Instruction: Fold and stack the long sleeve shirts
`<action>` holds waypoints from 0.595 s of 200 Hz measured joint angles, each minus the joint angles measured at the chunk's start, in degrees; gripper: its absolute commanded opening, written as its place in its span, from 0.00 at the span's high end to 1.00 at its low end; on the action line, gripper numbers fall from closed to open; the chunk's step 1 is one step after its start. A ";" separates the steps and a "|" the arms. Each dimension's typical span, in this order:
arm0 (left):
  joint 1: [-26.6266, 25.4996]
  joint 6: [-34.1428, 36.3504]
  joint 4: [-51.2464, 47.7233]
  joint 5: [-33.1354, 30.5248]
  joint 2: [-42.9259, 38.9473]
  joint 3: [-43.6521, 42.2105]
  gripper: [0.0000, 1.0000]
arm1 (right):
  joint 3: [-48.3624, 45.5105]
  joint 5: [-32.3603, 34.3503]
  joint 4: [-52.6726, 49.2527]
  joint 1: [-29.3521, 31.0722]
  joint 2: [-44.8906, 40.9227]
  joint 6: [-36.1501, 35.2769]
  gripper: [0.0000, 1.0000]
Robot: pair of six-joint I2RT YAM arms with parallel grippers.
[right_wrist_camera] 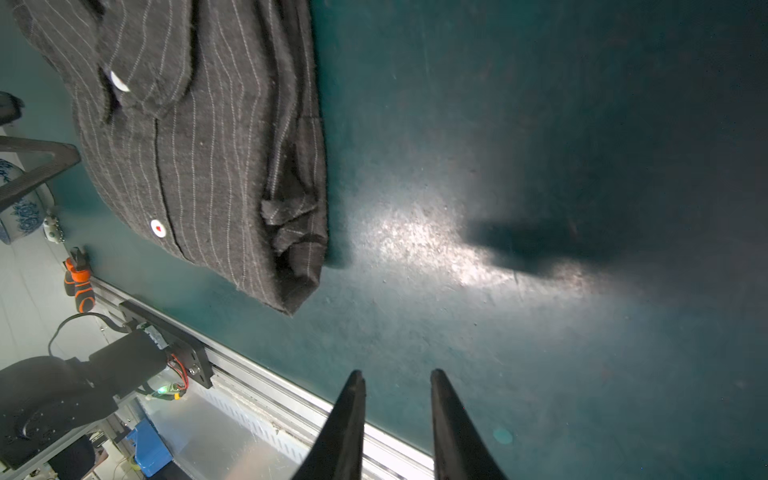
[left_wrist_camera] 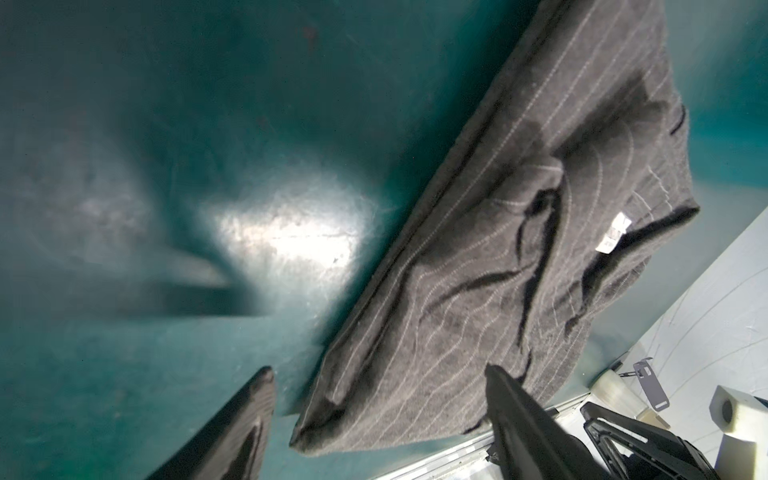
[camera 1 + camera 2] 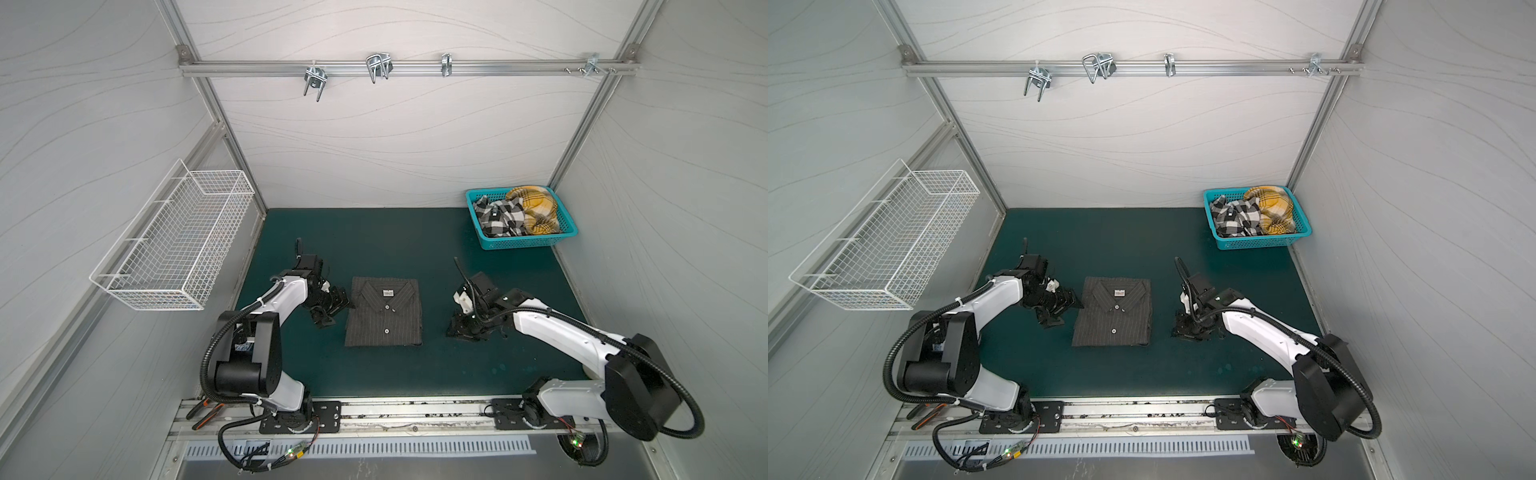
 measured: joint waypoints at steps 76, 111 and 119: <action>-3.91 -1.90 3.56 -0.72 6.86 0.90 0.67 | 0.00 -1.36 1.66 -0.76 1.25 0.00 0.72; -5.18 -2.71 4.52 -1.51 7.23 1.07 0.92 | -0.26 -2.19 2.34 -1.60 1.18 0.00 0.73; -5.22 -2.99 4.61 -1.55 7.23 1.16 0.98 | -0.42 -2.40 2.40 -1.88 1.18 0.00 0.73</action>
